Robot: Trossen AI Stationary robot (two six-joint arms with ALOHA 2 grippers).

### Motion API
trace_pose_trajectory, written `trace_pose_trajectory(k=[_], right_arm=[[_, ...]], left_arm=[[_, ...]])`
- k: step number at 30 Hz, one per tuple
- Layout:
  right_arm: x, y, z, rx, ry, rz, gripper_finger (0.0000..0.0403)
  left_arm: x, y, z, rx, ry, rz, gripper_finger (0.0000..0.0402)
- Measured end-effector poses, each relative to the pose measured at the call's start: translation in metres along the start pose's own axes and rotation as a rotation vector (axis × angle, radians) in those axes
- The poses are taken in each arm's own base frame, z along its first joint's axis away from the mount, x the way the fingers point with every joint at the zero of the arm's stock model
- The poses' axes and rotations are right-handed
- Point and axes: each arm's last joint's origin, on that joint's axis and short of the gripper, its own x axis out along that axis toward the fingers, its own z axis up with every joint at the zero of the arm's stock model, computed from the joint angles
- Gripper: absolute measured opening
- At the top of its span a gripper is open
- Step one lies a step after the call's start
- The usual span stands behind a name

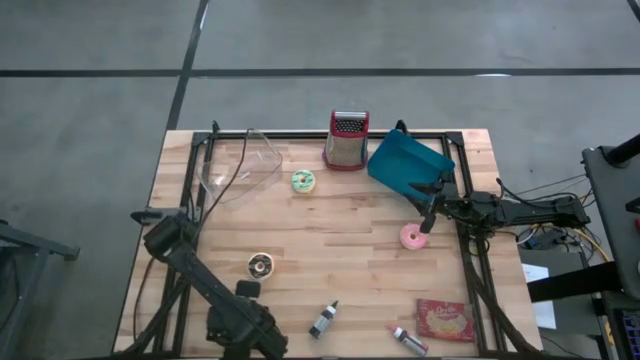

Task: Pick & Place Food Item
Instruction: Put the top black food coloring bottle into the black bin, then put the black food coloring bottle into the black bin

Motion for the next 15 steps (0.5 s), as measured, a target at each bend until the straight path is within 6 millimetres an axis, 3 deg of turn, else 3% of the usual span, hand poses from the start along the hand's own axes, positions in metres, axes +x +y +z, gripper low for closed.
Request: trace_pose_trajectory(k=[7,15], right_arm=[[0.0000,0.0000,0.0000,0.000,0.000,0.000,0.0164],[0.0000,0.0000,0.0000,0.000,0.000,0.000,0.0164]], left_arm=[[0.0021,-0.0006,-0.0009,0.002,0.002,0.000,0.0160],[0.0024,-0.0002,-0.0004,0.003,-0.001,0.001,0.0219]])
